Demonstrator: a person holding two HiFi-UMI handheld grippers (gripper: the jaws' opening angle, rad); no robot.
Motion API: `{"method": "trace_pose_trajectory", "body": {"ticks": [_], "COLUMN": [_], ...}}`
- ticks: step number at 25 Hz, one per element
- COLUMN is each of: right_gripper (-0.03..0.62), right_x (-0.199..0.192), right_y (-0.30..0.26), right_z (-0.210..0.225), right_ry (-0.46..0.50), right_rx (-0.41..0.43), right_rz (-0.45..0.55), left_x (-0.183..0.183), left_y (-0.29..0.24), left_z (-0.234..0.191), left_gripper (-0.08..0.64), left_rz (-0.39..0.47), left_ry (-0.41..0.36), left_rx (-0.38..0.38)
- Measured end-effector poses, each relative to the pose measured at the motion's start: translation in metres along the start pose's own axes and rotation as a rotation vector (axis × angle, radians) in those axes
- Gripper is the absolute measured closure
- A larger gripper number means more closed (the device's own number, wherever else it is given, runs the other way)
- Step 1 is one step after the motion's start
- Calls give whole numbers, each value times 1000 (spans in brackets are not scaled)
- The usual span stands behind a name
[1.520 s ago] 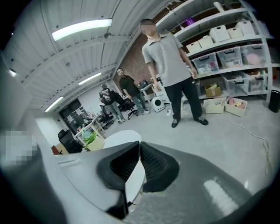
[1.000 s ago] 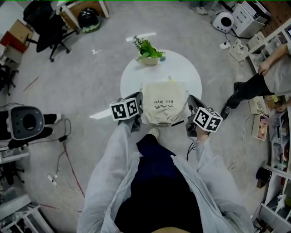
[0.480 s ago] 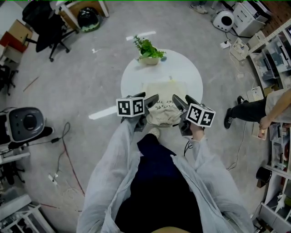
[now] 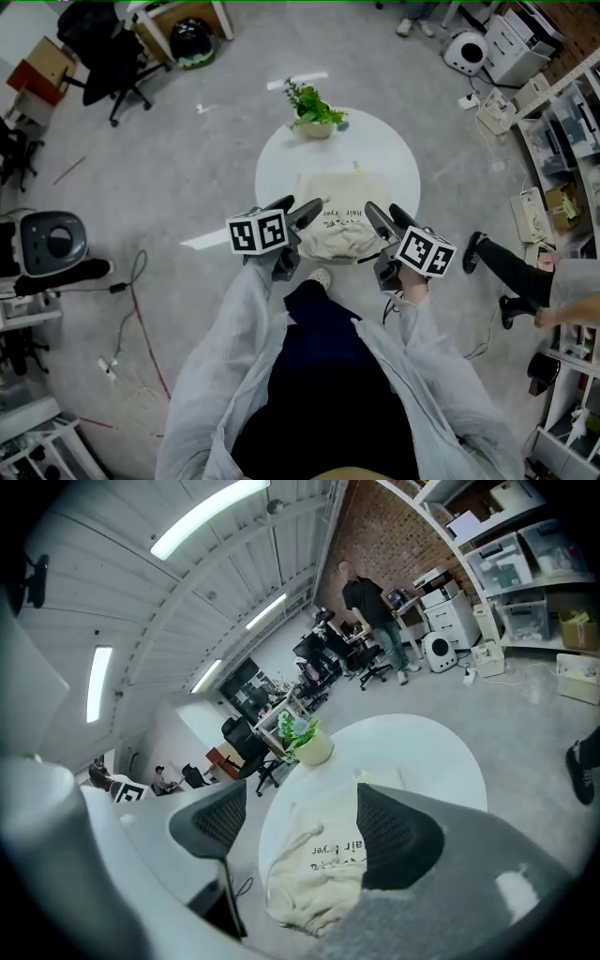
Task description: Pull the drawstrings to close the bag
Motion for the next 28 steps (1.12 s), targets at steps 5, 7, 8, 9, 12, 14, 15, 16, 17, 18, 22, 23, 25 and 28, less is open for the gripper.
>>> {"method": "trace_pose_trajectory", "body": {"ticks": [5,7,8,9,12,14,15,16,17,18,22,23,25,28], "right_gripper": [236,251,257,266,280,305,315,328,336,347,435,482,566,591], "right_x": [9,14,16,19,24,25,25,24,23,22,11,6,-3,-14], "right_y": [26,35,40,45,61,73,80,87,95,101,122,126,132,137], "right_z": [-24,-33,-38,-43,-58,-65,-67,-69,-71,-73,-72,-71,-66,-63], "right_ry": [26,30,36,48,112,179,217,257,295,331,451,466,467,452], "right_rx": [77,101,110,118,133,123,114,105,96,87,18,-3,-34,-32], "right_rz": [44,71,86,100,128,146,157,168,179,189,190,179,150,121], "left_x": [-1,-5,-8,-11,-21,-26,-28,-31,-34,-37,-47,-50,-55,-65], "left_y": [25,34,39,44,59,69,75,80,86,91,107,110,115,116], "left_z": [22,33,38,44,61,71,76,80,84,87,90,90,89,87], "left_gripper": [216,226,227,227,266,291,298,313,329,345,436,467,545,547], "left_rz": [60,66,64,63,74,98,111,125,139,152,214,231,259,258], "left_ry": [-56,-79,-92,-105,-149,-191,-217,-245,-273,-302,-377,-382,-390,-409], "left_rx": [-40,-58,-71,-87,-129,-140,-139,-136,-130,-122,-83,-73,-52,-24]}}
Point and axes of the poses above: the fingertips, and each gripper's own axes: y backward along the fingers, z to its right, x out of its top, the point moved 3 cm from there along y, backward along the fingers, and after that the axes turned 12 degrees about y, right-handed, at the moved point
